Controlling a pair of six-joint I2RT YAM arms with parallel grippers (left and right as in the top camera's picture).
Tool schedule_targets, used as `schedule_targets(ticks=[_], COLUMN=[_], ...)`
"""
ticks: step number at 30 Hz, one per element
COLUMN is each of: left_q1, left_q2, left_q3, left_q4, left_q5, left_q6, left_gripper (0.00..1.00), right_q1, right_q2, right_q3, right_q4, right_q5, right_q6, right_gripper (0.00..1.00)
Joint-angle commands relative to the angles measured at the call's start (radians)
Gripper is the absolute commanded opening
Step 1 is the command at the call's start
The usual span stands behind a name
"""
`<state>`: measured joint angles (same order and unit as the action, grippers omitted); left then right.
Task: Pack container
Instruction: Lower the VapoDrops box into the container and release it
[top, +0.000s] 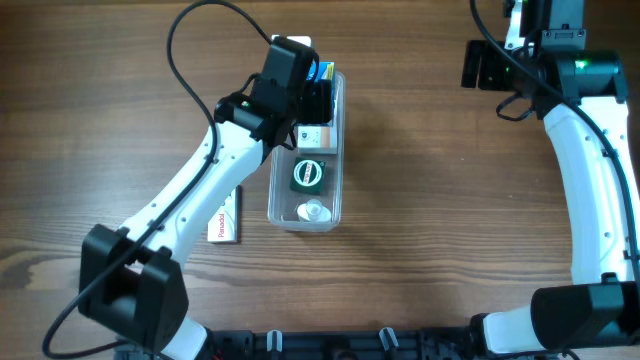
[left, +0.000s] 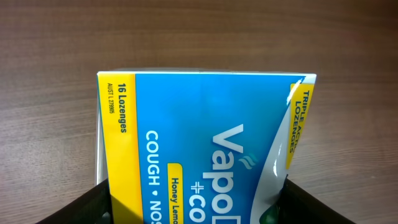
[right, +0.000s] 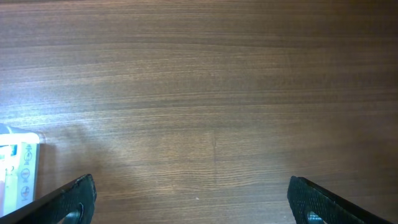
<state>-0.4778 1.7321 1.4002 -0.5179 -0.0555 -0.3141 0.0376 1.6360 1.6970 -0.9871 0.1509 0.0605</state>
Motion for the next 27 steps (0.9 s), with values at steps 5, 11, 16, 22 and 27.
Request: schedule_targets(ticks=[5, 11, 16, 22, 27], left_q1=[-0.004, -0.004, -0.005, -0.005, -0.009], left_q2=[0.078, 0.123, 0.155, 0.178, 0.18], left_q3=[0.021, 0.021, 0.021, 0.021, 0.021], left_q4=[0.035, 0.059, 0.059, 0.062, 0.051], left_q5=[-0.01, -0.01, -0.01, -0.01, -0.009], left_q6=[-0.016, -0.016, -0.016, -0.016, -0.016], left_gripper=[0.72, 0.72, 0.73, 0.75, 0.76], right_q1=[0.0, 0.0, 0.0, 0.0, 0.0], right_q2=[-0.009, -0.009, -0.009, -0.009, -0.009], right_q3=[0.011, 0.011, 0.011, 0.011, 0.011], right_q4=[0.003, 0.004, 0.003, 0.003, 0.003], right_q5=[0.007, 0.007, 0.007, 0.007, 0.007], right_q6=[0.018, 0.018, 0.018, 0.019, 0.018], right_gripper=[1.0, 1.0, 1.0, 1.0, 1.0])
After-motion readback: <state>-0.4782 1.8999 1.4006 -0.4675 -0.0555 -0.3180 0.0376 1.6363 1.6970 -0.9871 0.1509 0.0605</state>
